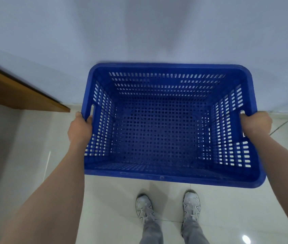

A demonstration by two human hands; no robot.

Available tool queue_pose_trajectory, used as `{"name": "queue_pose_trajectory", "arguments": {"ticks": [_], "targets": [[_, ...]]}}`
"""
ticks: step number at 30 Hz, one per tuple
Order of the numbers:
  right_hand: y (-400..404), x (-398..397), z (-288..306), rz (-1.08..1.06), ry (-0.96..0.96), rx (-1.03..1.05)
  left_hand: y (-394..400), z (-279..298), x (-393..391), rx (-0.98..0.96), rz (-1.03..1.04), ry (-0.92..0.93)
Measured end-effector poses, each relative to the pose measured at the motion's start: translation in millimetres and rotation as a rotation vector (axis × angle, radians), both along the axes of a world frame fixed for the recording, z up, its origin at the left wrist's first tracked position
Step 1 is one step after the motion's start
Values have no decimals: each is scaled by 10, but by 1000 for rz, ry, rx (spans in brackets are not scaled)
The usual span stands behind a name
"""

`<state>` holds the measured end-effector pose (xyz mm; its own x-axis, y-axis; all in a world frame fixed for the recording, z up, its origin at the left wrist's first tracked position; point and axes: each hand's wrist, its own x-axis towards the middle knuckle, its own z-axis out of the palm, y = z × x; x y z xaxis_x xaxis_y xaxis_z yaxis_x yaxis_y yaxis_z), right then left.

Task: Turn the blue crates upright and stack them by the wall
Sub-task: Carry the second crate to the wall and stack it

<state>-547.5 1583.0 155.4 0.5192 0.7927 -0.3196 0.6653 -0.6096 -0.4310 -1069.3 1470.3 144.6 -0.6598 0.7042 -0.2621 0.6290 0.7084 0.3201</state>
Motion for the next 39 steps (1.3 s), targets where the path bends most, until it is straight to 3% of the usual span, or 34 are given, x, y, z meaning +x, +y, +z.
{"name": "queue_pose_trajectory", "arguments": {"ticks": [5, 16, 26, 33, 39], "targets": [[67, -37, 28, -14, -35, -42, 14, -72, -65, 5, -15, 2], [57, 10, 18, -53, 83, -12, 46, -124, -120, 80, 1, -37], [57, 68, -109, 3, -22, 8, 80, -115, -120, 9, -37, -7], [6, 105, -12, 136, -40, -126, 49, 154, 20, -204, -98, 29], [-447, -41, 629, 400, -306, -206, -231, 794, 515, -311, -279, 96]]}}
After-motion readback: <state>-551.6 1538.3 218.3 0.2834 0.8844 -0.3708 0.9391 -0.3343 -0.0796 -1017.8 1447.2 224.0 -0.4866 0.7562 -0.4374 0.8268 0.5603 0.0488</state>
